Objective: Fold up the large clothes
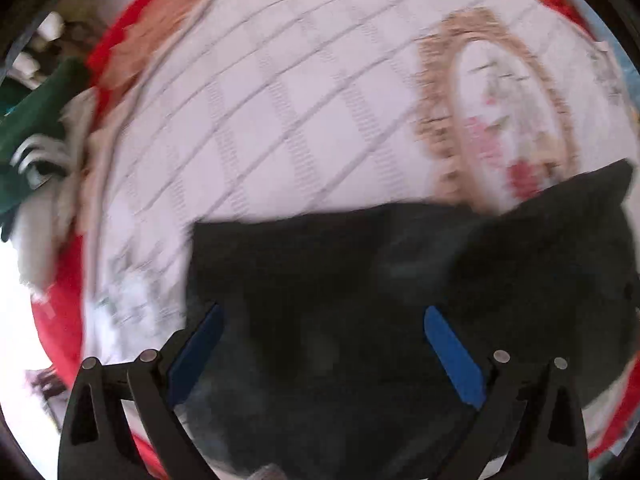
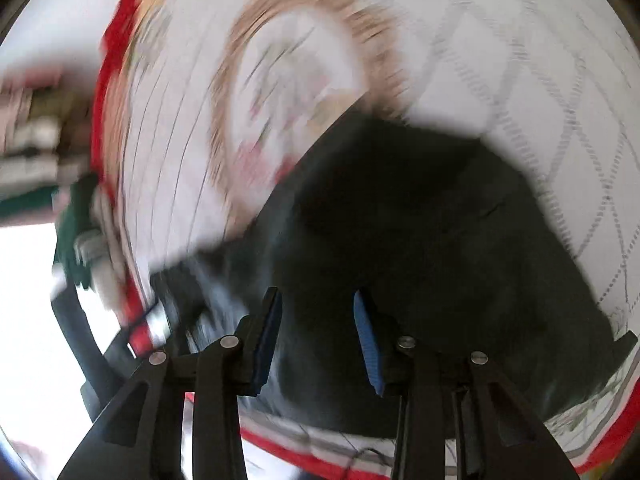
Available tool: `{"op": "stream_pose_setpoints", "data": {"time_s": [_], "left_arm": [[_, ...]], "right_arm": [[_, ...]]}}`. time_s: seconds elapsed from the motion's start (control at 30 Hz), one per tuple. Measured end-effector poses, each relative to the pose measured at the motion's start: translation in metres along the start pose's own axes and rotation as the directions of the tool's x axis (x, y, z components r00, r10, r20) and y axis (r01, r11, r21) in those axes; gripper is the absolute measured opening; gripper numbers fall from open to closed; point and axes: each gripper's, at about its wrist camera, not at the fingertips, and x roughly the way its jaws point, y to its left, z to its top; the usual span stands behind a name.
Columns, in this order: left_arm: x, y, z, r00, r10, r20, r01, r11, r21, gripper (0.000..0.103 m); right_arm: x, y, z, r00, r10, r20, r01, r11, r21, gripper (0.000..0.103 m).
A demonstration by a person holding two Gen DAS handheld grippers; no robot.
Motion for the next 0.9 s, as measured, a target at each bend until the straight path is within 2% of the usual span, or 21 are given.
{"op": "stream_pose_setpoints", "data": {"time_s": [0.07,0.13,0.2,0.27,0.37,0.4,0.43,0.47,0.5,0.57,0.63,0.7,0.8,0.87,0.9], "left_arm": [[0.021,0.021,-0.009,0.998,0.028,-0.06,-0.03,0.999,-0.03,0.103],[0.04,0.037,-0.014,0.994,0.006,-0.112,-0.015,0.997,-0.076,0.103],[0.05,0.049,-0.013,0.992,-0.038,-0.124,0.022,0.992,-0.125,0.103],[0.047,0.053,-0.011,0.991,-0.03,-0.127,0.013,0.992,-0.129,0.103],[0.024,0.048,0.001,0.996,-0.01,-0.086,0.001,0.996,-0.095,0.103],[0.016,0.042,0.004,0.998,-0.016,-0.066,0.01,0.996,-0.087,0.103],[0.006,0.036,0.005,0.999,-0.023,-0.042,0.02,0.997,-0.073,0.103],[-0.005,0.027,0.005,0.999,-0.03,-0.016,0.029,0.998,-0.052,0.103],[-0.01,0.018,0.003,0.999,-0.036,-0.002,0.036,0.999,-0.04,0.103],[-0.018,0.0,0.0,0.998,-0.05,0.023,0.051,0.999,-0.017,0.103],[-0.016,-0.012,-0.003,0.999,-0.052,0.009,0.052,0.999,0.004,0.103],[-0.009,-0.03,-0.004,0.998,-0.057,0.006,0.057,0.998,0.005,0.103],[-0.022,-0.045,-0.006,0.996,-0.086,0.019,0.086,0.996,0.008,0.103],[-0.025,-0.063,-0.005,0.996,-0.089,0.022,0.088,0.995,0.041,0.103],[-0.024,-0.074,-0.005,0.996,-0.089,0.017,0.087,0.994,0.06,0.103]], "right_arm": [[0.036,0.007,0.002,0.993,-0.113,-0.039,0.111,0.992,-0.057,0.035],[0.059,0.005,0.008,0.986,-0.157,-0.051,0.154,0.987,-0.047,0.036],[0.065,0.01,0.015,0.982,-0.178,-0.06,0.176,0.984,-0.037,0.036],[0.066,0.014,0.017,0.978,-0.198,-0.063,0.196,0.98,-0.044,0.036],[0.061,0.018,0.015,0.985,-0.161,-0.06,0.158,0.986,-0.046,0.037],[0.057,0.016,0.013,0.993,-0.104,-0.05,0.102,0.994,-0.039,0.044],[0.052,0.011,0.011,0.999,0.004,-0.04,-0.005,1.0,-0.024,0.073],[0.05,0.003,0.011,0.99,0.141,-0.029,-0.142,0.99,-0.012,0.093],[0.05,0.002,0.011,0.986,0.165,-0.017,-0.165,0.986,-0.008,0.103],[0.046,0.0,0.012,0.984,0.178,-0.021,-0.178,0.984,-0.003,0.103],[0.043,-0.002,0.014,0.982,0.189,-0.022,-0.189,0.982,0.003,0.101],[0.021,-0.018,0.001,0.982,0.184,0.035,-0.184,0.983,0.016,0.091],[-0.028,-0.06,-0.037,0.976,0.146,0.162,-0.16,0.984,0.074,0.086],[-0.046,-0.102,-0.069,0.964,0.139,0.226,-0.174,0.974,0.143,0.073],[-0.057,-0.128,-0.09,0.956,0.131,0.262,-0.188,0.96,0.205,0.063]]}}
